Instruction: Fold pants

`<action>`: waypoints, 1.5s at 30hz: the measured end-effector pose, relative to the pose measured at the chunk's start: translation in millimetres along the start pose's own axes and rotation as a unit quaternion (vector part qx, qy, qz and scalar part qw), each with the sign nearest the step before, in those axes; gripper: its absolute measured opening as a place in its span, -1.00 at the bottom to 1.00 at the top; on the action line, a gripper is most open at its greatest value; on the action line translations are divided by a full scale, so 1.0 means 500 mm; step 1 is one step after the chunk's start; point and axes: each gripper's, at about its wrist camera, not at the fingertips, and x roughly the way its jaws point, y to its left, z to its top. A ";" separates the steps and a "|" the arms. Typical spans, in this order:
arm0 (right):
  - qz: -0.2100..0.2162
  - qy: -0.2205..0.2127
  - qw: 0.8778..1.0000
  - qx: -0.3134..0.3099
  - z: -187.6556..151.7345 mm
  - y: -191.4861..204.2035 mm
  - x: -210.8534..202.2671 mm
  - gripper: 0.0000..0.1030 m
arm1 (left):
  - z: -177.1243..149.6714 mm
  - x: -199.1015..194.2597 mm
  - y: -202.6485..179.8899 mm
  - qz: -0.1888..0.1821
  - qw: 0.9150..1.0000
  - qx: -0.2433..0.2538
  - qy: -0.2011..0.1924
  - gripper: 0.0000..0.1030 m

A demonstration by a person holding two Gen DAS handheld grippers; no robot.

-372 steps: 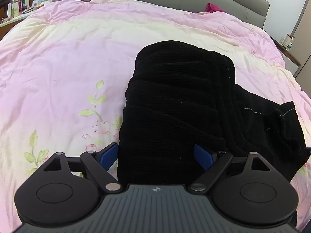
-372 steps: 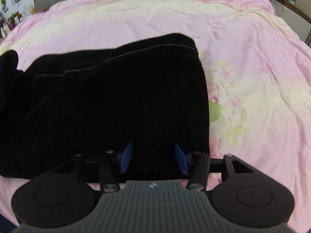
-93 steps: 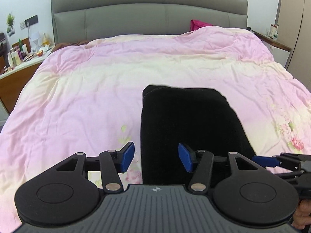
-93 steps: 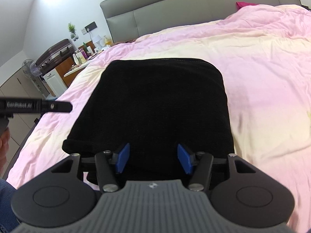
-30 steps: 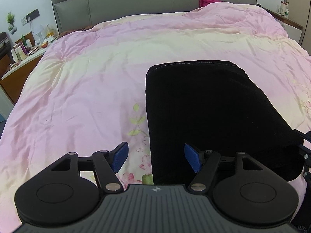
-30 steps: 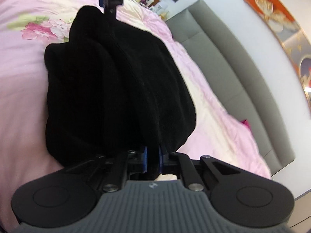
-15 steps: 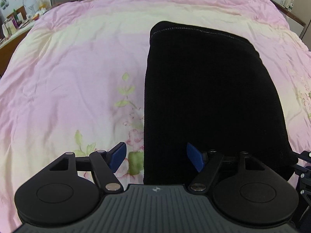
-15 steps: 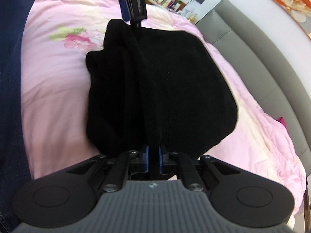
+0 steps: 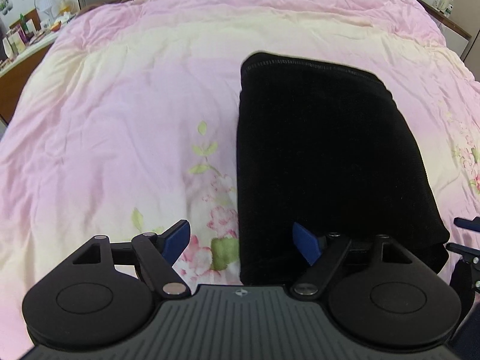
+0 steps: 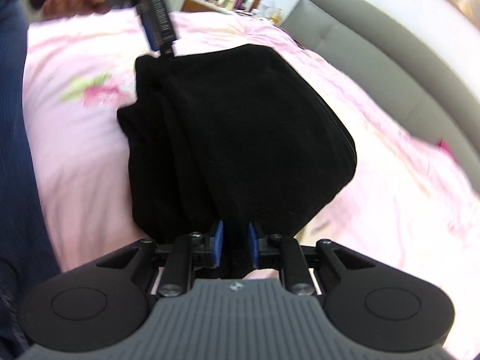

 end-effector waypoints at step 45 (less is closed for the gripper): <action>0.322 0.001 0.704 0.633 -0.158 -0.293 0.270 0.48 | -0.016 0.291 0.130 -0.399 0.884 -0.222 0.102 1.00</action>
